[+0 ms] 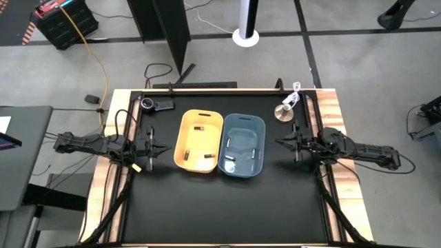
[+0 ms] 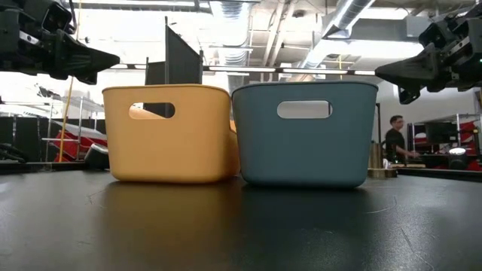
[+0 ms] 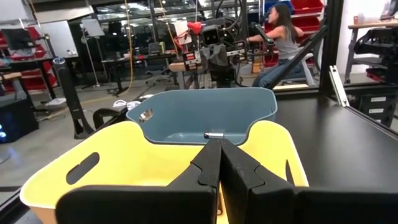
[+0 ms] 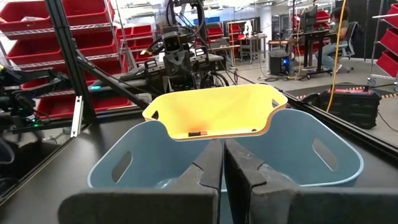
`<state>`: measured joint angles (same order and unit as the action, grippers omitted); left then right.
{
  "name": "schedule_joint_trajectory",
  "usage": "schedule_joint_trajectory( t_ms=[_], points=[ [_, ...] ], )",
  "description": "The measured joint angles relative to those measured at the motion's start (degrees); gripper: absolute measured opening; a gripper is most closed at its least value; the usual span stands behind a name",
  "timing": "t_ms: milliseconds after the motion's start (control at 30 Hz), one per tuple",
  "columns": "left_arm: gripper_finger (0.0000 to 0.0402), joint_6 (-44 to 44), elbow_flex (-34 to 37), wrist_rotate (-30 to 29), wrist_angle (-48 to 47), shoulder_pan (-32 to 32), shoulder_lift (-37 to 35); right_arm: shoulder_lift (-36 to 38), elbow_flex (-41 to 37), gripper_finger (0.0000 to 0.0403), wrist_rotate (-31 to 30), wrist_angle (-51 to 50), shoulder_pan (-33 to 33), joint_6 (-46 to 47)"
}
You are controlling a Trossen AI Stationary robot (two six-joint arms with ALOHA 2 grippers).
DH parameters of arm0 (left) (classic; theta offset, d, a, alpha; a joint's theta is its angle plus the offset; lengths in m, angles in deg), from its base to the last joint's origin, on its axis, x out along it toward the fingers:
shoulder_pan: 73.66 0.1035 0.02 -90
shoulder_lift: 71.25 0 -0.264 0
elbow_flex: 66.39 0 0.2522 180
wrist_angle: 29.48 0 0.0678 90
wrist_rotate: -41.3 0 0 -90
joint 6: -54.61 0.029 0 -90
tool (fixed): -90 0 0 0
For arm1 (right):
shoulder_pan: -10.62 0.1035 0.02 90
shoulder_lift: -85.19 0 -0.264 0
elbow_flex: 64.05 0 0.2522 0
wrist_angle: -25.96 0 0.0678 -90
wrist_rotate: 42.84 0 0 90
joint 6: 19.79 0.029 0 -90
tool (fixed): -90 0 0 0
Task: Sort batteries
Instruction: Return to Home Position
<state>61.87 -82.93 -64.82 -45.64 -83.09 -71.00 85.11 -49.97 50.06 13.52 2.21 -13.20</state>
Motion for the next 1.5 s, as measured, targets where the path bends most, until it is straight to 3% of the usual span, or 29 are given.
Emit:
schedule_joint_trajectory(
  t_ms=[1500],
  points=[
    [0.0002,-1.26,-0.02,0.09,0.17,-0.01,0.0,-0.02,-0.02,0.0035,0.04,-0.02,0.0,0.0]
  ],
)
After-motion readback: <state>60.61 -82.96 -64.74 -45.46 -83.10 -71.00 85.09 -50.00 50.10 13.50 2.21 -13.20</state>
